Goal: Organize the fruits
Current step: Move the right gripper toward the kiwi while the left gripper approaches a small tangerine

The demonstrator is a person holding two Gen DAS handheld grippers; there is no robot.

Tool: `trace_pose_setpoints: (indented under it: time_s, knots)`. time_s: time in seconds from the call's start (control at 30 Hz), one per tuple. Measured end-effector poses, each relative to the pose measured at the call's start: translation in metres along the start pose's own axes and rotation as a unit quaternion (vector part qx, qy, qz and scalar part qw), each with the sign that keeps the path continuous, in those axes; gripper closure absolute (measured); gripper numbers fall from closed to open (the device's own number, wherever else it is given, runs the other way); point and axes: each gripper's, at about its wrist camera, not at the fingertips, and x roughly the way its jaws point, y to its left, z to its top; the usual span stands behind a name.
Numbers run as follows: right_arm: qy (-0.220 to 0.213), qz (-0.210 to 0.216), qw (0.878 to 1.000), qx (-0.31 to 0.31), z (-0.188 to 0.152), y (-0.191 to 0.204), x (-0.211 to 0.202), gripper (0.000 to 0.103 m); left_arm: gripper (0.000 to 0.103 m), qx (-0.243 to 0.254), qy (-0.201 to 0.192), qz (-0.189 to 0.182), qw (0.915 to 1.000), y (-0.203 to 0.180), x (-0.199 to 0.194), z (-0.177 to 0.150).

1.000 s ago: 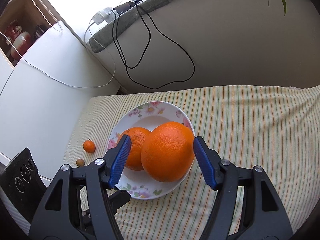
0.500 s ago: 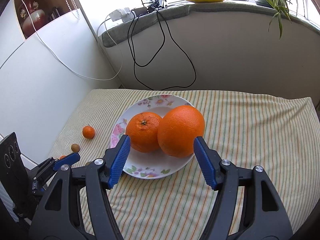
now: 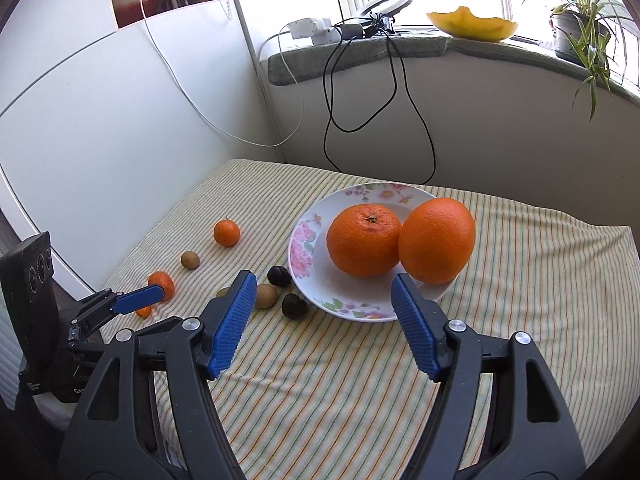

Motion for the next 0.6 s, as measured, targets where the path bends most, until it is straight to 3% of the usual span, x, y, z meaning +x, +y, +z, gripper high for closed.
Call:
trace_pose_setpoints:
  time_s: [0.4,0.6]
  knots:
    - [0.049,0.038,0.995,-0.079,-0.025,0.067,0.033,0.031,0.045,-0.057,0.001,0.037,0.9977,0.060,-0.012,-0.021]
    - [0.077,0.048,0.993,-0.081,-0.030,0.082,0.055,0.041,0.048,-0.075,0.005,0.041,0.9963,0.079,-0.003,-0.023]
